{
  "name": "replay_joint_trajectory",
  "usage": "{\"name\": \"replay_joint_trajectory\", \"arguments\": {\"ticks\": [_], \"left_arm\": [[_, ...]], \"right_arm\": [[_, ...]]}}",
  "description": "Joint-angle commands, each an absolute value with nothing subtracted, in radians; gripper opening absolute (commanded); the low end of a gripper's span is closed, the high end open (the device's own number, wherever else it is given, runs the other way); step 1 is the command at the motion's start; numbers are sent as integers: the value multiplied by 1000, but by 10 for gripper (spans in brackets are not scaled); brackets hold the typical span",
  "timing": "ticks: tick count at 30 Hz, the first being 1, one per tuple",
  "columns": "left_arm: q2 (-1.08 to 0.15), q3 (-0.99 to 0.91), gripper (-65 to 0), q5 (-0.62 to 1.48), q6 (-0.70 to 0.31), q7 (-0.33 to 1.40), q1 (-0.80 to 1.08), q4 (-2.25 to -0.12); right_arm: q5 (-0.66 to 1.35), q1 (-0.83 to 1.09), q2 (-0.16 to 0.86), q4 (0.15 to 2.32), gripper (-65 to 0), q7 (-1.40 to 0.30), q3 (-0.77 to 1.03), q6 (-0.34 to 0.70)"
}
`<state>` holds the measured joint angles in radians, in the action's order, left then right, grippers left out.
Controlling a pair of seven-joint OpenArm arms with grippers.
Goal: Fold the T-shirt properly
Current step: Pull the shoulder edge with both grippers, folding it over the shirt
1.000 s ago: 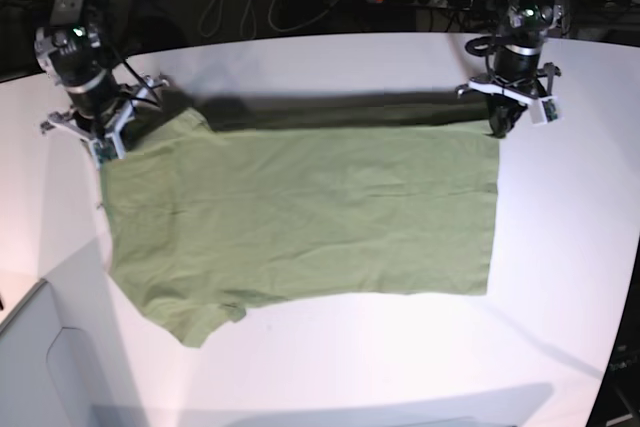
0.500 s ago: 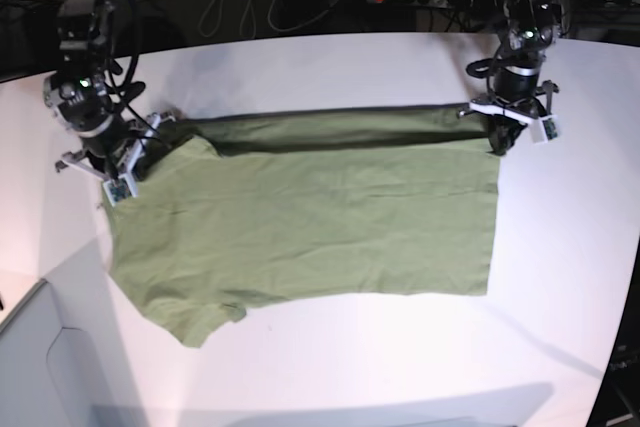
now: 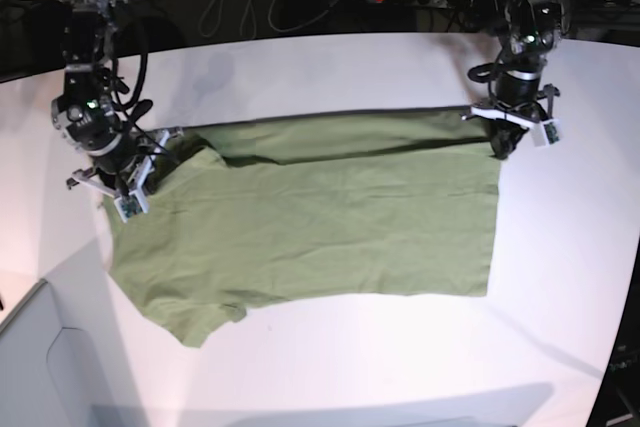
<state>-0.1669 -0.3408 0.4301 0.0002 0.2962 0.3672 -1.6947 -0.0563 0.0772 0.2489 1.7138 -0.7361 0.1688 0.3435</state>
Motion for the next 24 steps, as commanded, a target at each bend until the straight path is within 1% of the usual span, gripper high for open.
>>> {"name": "replay_joint_trajectory", "arguments": {"ticks": [1,24], "left_arm": [[-177,-343,-650,432,1,274,348,-1710],[-171,-343,-650,433,1,274,315,-1709]], "right_arm": [[-53,53,257,1728,-649,-714,174,358],[-53,56,260,1728,-648,-725,174,358]]}}
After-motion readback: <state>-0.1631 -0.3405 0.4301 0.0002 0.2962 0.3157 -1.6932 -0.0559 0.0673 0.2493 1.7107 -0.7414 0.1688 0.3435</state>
